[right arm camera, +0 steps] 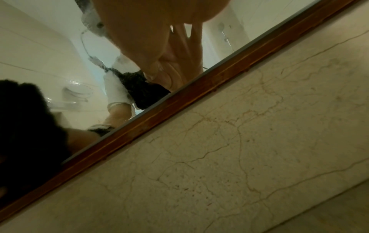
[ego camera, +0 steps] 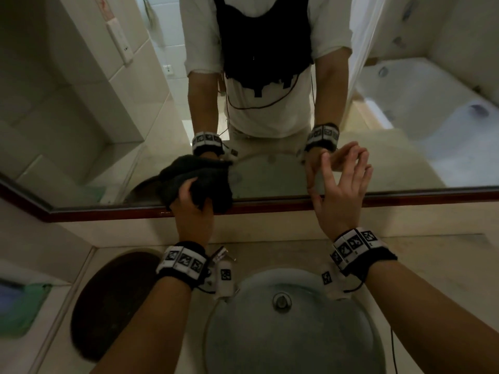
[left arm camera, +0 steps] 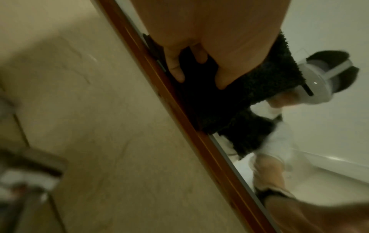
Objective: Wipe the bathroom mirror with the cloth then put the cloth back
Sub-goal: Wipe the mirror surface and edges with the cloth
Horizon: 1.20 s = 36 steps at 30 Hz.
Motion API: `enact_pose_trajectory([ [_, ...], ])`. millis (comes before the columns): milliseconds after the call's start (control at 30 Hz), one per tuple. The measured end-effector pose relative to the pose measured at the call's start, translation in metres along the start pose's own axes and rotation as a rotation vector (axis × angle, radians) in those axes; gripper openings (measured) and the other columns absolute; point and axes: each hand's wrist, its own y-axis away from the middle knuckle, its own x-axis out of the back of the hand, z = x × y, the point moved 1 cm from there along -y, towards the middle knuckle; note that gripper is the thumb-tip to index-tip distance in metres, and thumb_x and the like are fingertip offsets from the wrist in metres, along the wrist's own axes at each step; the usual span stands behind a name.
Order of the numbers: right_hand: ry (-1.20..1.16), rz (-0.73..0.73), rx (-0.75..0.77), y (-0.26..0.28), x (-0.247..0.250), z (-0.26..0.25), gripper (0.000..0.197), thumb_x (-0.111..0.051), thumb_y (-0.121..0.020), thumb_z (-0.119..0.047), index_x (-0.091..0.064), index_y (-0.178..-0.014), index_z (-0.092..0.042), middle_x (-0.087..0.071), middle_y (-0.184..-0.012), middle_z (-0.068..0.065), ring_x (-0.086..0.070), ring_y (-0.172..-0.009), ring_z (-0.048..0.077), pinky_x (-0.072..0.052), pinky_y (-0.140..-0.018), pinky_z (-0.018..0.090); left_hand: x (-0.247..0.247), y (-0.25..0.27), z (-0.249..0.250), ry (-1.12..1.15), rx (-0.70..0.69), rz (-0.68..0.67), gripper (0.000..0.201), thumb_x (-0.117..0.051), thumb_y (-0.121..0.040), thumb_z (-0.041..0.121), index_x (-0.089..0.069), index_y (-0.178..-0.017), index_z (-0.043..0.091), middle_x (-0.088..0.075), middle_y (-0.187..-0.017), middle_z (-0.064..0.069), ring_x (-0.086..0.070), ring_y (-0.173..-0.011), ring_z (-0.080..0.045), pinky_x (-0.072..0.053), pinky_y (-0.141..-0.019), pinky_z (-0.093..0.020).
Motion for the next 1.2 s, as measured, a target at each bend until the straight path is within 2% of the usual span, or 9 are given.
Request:
enact_pose_trajectory([
  [100, -0.012, -0.002, -0.012, 0.000, -0.001, -0.001, 0.096, -0.075, -0.081, -0.034, -0.017, -0.157, -0.025, -0.002, -0.160, 0.027, -0.003, -0.147, 0.049, -0.011, -0.117, 0.065, 0.022, -0.011, -0.029, -0.110, 0.025, 0.045, 0.039, -0.066, -0.087, 0.004, -0.052, -0.122, 0.010, -0.057, -0.120, -0.022, -0.053, -0.112, -0.039, -0.043, -0.101, -0.056],
  [333, -0.056, 0.013, -0.009, 0.000, -0.002, -0.001, 0.096, -0.074, -0.081, -0.032, -0.015, -0.157, -0.026, -0.002, -0.160, 0.026, -0.002, -0.147, 0.048, -0.009, -0.117, 0.065, 0.009, -0.004, -0.023, -0.013, 0.088, 0.002, 0.041, -0.066, -0.088, 0.016, -0.050, -0.126, 0.021, -0.056, -0.127, -0.015, -0.054, -0.119, -0.029, -0.044, -0.103, -0.052],
  [500, -0.047, -0.007, -0.016, 0.000, -0.001, -0.003, 0.097, -0.075, -0.080, -0.030, -0.015, -0.156, -0.026, -0.007, -0.159, 0.030, -0.004, -0.146, 0.051, -0.010, -0.116, 0.067, -0.040, 0.025, 0.018, -0.003, 0.085, -0.123, 0.043, -0.065, -0.089, 0.009, -0.053, -0.131, 0.008, -0.049, -0.132, -0.023, -0.049, -0.120, -0.036, -0.042, -0.106, -0.046],
  [633, -0.024, -0.006, -0.012, 0.002, 0.000, -0.004, 0.091, -0.072, -0.082, -0.030, -0.019, -0.156, -0.023, -0.005, -0.159, 0.030, -0.004, -0.146, 0.050, -0.014, -0.115, 0.067, -0.079, 0.044, 0.052, 0.048, 0.016, -0.281, 0.051, -0.061, -0.089, 0.016, -0.050, -0.139, 0.015, -0.043, -0.143, -0.021, -0.040, -0.133, -0.038, -0.032, -0.114, -0.052],
  [767, -0.018, -0.006, -0.007, 0.002, 0.003, -0.002, 0.089, -0.070, -0.084, -0.030, -0.019, -0.156, -0.024, -0.001, -0.160, 0.026, 0.001, -0.148, 0.046, -0.012, -0.117, 0.065, -0.083, 0.045, 0.061, 0.058, -0.022, -0.289, 0.051, -0.064, -0.090, 0.009, -0.051, -0.139, 0.012, -0.042, -0.144, -0.023, -0.038, -0.134, -0.041, -0.032, -0.113, -0.056],
  [833, -0.028, 0.001, 0.005, 0.003, 0.006, -0.001, 0.091, -0.072, -0.082, -0.029, -0.019, -0.156, -0.023, -0.002, -0.160, 0.026, 0.002, -0.148, 0.045, -0.012, -0.117, 0.064, -0.077, 0.041, 0.047, 0.053, 0.017, -0.292, 0.051, -0.064, -0.091, 0.013, -0.049, -0.139, 0.020, -0.041, -0.144, -0.021, -0.039, -0.134, -0.039, -0.035, -0.111, -0.057],
  [933, -0.056, 0.011, 0.023, 0.003, 0.008, 0.000, 0.092, -0.073, -0.080, -0.025, -0.022, -0.156, -0.023, 0.000, -0.161, 0.024, 0.005, -0.149, 0.042, -0.011, -0.118, 0.063, -0.056, 0.029, 0.028, 0.036, 0.095, -0.239, 0.051, -0.061, -0.089, 0.026, -0.042, -0.136, 0.034, -0.043, -0.143, -0.014, -0.044, -0.131, -0.034, -0.042, -0.107, -0.054],
  [1067, -0.095, 0.016, 0.019, 0.005, 0.016, 0.000, 0.088, -0.075, -0.080, -0.023, -0.028, -0.155, -0.022, -0.001, -0.162, 0.023, 0.001, -0.150, 0.041, -0.017, -0.116, 0.064, -0.009, 0.005, 0.008, -0.027, 0.146, -0.078, 0.039, -0.064, -0.088, 0.014, -0.051, -0.124, 0.022, -0.055, -0.126, -0.015, -0.053, -0.117, -0.031, -0.044, -0.104, -0.052],
  [1200, -0.161, 0.067, -0.032, 0.001, 0.034, 0.003, 0.071, -0.072, -0.084, -0.029, -0.042, -0.149, -0.026, -0.018, -0.161, 0.016, -0.019, -0.147, 0.037, -0.030, -0.109, 0.058, 0.028, -0.018, 0.000, -0.094, 0.263, 0.008, 0.046, -0.062, -0.089, 0.012, -0.048, -0.132, 0.020, -0.041, -0.140, -0.022, -0.043, -0.126, -0.035, -0.035, -0.111, -0.040],
])
